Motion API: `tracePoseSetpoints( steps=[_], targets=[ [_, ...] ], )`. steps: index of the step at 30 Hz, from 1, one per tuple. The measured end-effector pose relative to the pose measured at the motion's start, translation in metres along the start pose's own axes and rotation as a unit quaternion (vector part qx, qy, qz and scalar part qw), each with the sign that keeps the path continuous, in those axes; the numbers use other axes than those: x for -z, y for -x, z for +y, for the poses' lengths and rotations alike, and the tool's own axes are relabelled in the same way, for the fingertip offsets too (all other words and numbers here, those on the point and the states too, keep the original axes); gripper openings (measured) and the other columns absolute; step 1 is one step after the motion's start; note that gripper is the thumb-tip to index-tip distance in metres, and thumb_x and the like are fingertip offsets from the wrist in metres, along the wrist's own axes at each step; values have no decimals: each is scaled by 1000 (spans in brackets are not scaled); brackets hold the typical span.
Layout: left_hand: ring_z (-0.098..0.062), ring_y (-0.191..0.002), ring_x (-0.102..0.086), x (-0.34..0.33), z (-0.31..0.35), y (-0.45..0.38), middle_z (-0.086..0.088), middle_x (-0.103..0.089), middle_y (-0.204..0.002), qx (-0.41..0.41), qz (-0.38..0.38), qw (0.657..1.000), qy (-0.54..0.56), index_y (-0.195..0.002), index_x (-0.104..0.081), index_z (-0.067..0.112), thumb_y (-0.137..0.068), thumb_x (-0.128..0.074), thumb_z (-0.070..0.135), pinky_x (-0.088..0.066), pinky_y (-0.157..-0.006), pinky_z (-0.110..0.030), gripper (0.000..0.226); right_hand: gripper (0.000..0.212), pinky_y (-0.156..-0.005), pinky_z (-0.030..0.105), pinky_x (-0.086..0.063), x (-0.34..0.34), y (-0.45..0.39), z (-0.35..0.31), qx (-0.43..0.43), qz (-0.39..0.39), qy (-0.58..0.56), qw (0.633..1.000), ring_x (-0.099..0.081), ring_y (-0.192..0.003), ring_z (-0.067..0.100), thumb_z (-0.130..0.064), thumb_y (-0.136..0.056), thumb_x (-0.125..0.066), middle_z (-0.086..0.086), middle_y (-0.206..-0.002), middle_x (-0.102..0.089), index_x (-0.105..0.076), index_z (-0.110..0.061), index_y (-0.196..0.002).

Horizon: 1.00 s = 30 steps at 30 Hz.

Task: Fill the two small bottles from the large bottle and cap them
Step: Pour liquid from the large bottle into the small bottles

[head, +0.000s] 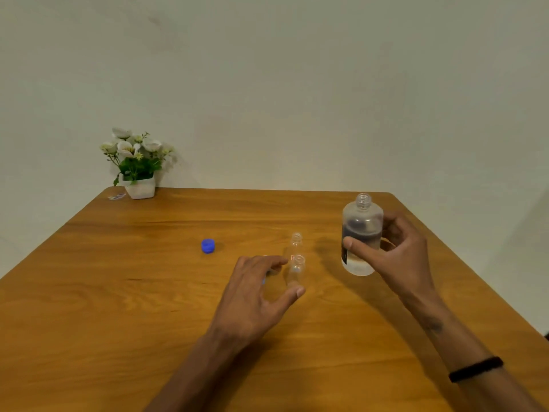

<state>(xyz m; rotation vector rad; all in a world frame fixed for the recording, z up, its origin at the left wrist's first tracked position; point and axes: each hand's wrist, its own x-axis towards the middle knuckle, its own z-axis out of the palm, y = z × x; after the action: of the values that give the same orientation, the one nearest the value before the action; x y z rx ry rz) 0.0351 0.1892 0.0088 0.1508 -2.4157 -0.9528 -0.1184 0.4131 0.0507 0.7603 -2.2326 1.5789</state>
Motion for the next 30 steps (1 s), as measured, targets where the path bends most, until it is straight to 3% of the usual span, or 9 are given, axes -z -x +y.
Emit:
tracePoseSetpoints(
  steps=[3, 8, 15, 21, 25, 27, 30],
  targets=[
    [7, -111, -48, -3, 0, 1, 38, -49, -106, 3, 7, 1000, -6, -124, -68, 34, -82, -83, 51, -32, -93, 2, 47, 67, -84, 7, -55, -5, 14, 10, -2, -2, 8, 1000, -65, -114, 0, -29, -69, -97, -13, -122, -69, -62, -28, -126],
    [7, -111, -43, -6, -1, -2, 41, -44, -107, 11, 0, 1000, -24, -128, -65, 39, -84, -79, 57, -34, -90, 1, 50, 69, -86, 5, -52, -10, 24, 13, 22, -17, 26, 999, -60, -113, -16, -37, -67, -97, -28, -121, -63, -59, -36, -124],
    [-3, -121, -39, -9, -1, -8, 24, -57, -123, 18, -27, 998, -58, -132, -65, 37, -85, -72, 64, -44, -101, -25, 54, 77, -88, 2, -50, -17, 30, 8, 61, -28, 54, 996, -56, -114, -21, -49, -64, -91, -30, -120, -57, -56, -33, -131],
    [-6, -121, -40, -14, -3, -15, 22, -58, -124, 7, -19, 998, -63, -126, -67, 36, -86, -72, 61, -45, -103, -32, 47, 82, -85, 1, -49, -18, 34, 7, 91, -27, 99, 991, -62, -108, -1, -49, -66, -92, -15, -128, -61, -59, -22, -136],
    [-9, -117, -49, -15, -3, -12, 39, -45, -106, 4, 15, 999, -30, -118, -70, 33, -84, -77, 56, -50, -100, -42, 41, 83, -92, 16, -54, -17, 35, 10, 106, -25, 121, 987, -63, -116, 11, -42, -67, -94, -2, -133, -66, -60, -15, -139],
    [-4, -113, -56, -15, -2, -11, 38, -47, -107, 2, 42, 999, -5, -114, -69, 35, -82, -76, 58, -53, -99, -41, 40, 84, -94, 28, -56, -17, 35, 12, 114, -26, 138, 983, -62, -118, 14, -40, -67, -95, 4, -133, -67, -60, -13, -139],
    [2, -107, -60, -15, 1, -8, 36, -52, -103, -16, 59, 998, 18, -112, -69, 36, -81, -75, 58, -55, -96, -40, 38, 85, -96, 33, -56, -18, 36, 15, 121, -28, 154, 980, -59, -120, 13, -37, -66, -97, 5, -133, -67, -60, -13, -140]
  ],
)
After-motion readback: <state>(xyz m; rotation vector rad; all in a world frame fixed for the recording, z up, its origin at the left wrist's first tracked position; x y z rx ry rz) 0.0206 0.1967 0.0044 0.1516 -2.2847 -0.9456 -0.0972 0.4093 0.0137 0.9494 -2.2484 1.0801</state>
